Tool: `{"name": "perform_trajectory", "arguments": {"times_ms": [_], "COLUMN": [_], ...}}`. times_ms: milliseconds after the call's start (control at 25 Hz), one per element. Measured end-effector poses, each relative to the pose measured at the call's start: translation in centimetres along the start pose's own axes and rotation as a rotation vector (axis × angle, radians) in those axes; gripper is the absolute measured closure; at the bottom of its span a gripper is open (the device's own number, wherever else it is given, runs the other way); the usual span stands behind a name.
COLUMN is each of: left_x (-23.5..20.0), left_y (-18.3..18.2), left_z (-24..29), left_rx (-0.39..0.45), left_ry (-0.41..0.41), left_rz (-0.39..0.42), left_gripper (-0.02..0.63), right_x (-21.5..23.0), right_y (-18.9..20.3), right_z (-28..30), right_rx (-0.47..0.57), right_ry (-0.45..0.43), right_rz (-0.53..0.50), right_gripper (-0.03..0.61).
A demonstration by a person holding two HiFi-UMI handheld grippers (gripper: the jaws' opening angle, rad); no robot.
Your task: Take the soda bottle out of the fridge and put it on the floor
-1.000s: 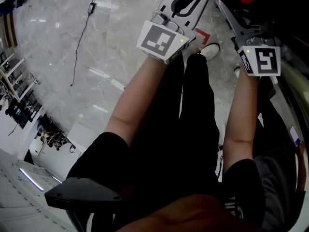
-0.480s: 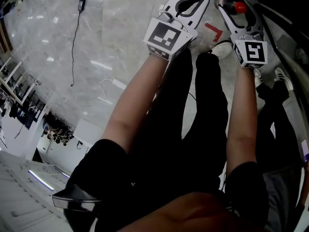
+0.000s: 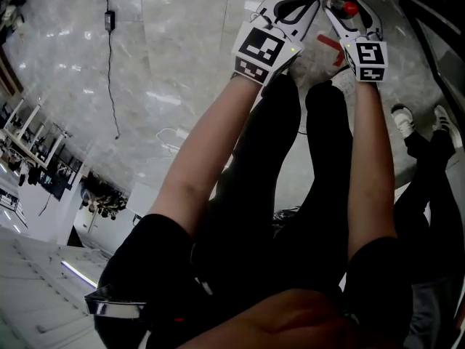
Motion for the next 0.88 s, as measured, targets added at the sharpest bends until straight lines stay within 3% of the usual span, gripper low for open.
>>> {"name": "perform_trajectory", "arguments": {"times_ms": [400, 880], "left_x": [-3.5, -2.8], "left_y": [3.5, 0.9], "left_z": [0.0, -1.8], "left_rx": [-0.026, -0.013], "left_ry": [-0.008, -0.033], "left_rz": [0.019, -0.021], "left_gripper": [0.609, 0.607], "right_x": [0.9, 0.2], "right_y": [6.1, 3.9], "right_z": [5.8, 4.3], "right_rx": [-0.100, -0.131], "right_ry": [-0.007, -0.053], "right_rz": [-0.116, -0.140], "right_gripper": [0.279, 0.279]}}
Point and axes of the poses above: the fingertips, and each gripper's own axes: z forward along the fingers, x to its right, y out of its underside, the point moved 9 cm from there along -z, backward along the fingers, and after that the axes turned 13 degrees about x, right-handed, at the moved point
